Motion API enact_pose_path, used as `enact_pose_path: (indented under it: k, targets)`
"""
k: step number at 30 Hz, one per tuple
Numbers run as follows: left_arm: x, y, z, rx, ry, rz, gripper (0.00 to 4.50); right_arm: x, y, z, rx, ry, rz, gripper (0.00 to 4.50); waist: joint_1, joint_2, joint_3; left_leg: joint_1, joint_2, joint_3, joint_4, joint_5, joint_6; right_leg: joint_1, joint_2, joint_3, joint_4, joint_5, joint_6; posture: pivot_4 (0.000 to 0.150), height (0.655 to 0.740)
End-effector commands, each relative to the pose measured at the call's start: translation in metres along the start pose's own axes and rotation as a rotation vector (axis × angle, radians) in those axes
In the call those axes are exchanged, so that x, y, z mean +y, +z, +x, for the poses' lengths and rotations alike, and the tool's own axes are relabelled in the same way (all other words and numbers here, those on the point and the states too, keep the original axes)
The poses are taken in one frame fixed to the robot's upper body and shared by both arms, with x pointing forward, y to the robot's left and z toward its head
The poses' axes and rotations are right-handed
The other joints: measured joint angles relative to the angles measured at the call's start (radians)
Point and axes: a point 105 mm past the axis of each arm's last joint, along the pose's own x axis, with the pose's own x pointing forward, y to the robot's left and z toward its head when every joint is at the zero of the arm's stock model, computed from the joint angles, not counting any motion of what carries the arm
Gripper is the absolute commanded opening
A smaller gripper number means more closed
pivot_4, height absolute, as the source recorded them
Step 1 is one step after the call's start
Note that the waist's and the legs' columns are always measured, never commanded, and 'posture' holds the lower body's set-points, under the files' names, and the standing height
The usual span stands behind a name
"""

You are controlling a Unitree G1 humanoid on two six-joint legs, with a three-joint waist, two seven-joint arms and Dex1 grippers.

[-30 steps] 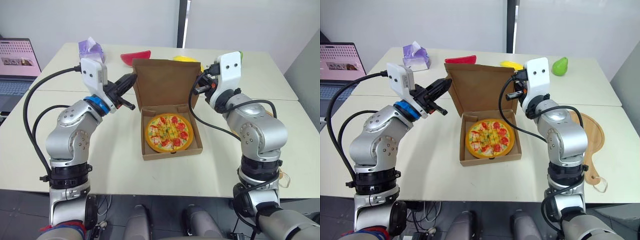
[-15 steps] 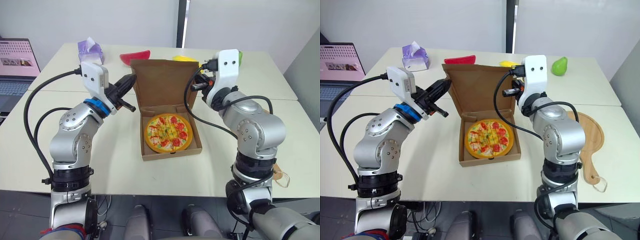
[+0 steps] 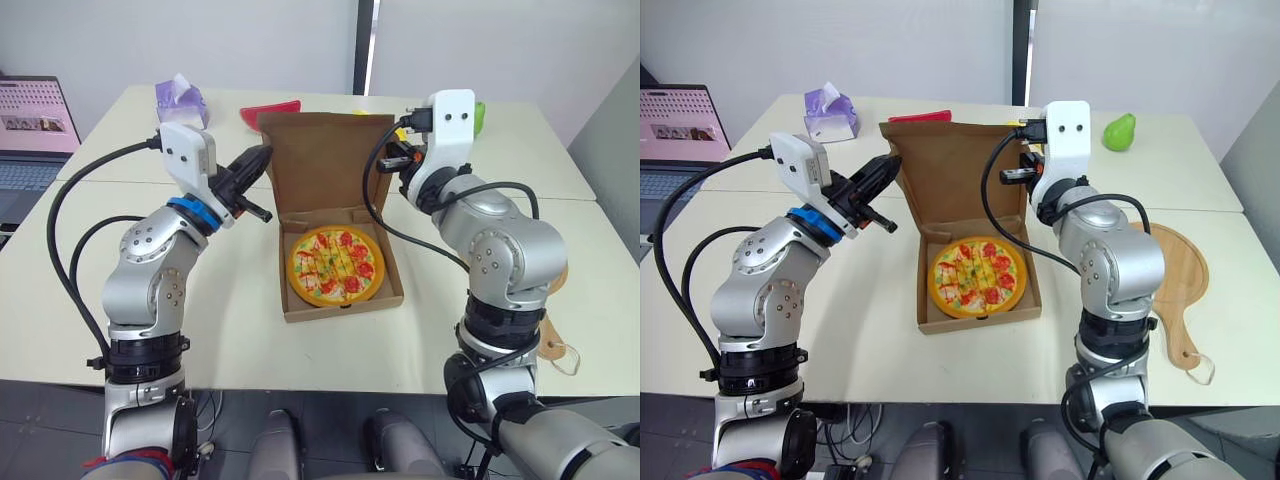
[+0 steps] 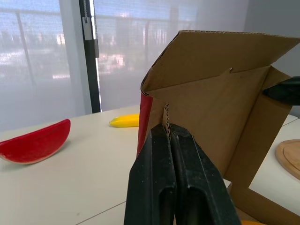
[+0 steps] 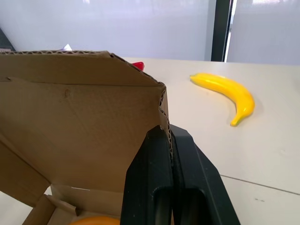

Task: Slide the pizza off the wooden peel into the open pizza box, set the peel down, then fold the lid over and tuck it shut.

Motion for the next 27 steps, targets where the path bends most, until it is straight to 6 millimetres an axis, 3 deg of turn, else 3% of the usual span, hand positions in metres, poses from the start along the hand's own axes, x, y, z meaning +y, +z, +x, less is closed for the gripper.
enact_pose_path:
  k: [1, 12, 17, 27]
  targets:
    - [-0.027, 0.014, 0.001, -0.043, -0.111, 0.032, 0.00, 0.034, 0.000, -0.012, -0.015, 0.144, 0.046, 0.05, -0.001, 0.000, 0.000, 0.000, 0.000, 0.000, 0.000, 0.000, 0.000, 0.000, 0.000, 0.000, 0.000, 0.000, 0.000, 0.150, 0.7400]
    - [-0.044, 0.004, -0.027, -0.001, -0.116, 0.023, 0.00, 0.036, -0.021, -0.035, 0.045, 0.156, 0.155, 0.05, -0.014, 0.000, -0.001, 0.000, 0.000, 0.000, 0.000, 0.000, 0.000, 0.000, 0.000, 0.000, 0.000, 0.000, 0.000, 0.150, 0.7400]
    - [-0.053, -0.010, -0.045, 0.038, -0.100, 0.030, 0.00, 0.037, -0.034, -0.045, 0.068, 0.184, 0.156, 0.05, -0.019, 0.000, -0.001, 0.000, 0.000, -0.001, 0.000, 0.000, 0.000, 0.001, 0.000, -0.001, -0.001, 0.000, 0.000, 0.150, 0.7400]
    - [-0.058, -0.020, -0.058, 0.052, -0.069, 0.035, 0.00, 0.032, -0.047, -0.049, 0.086, 0.193, 0.146, 0.05, -0.022, -0.001, -0.001, 0.001, 0.000, -0.002, 0.000, 0.000, 0.000, 0.002, -0.001, -0.001, -0.001, -0.001, -0.001, 0.150, 0.7400]
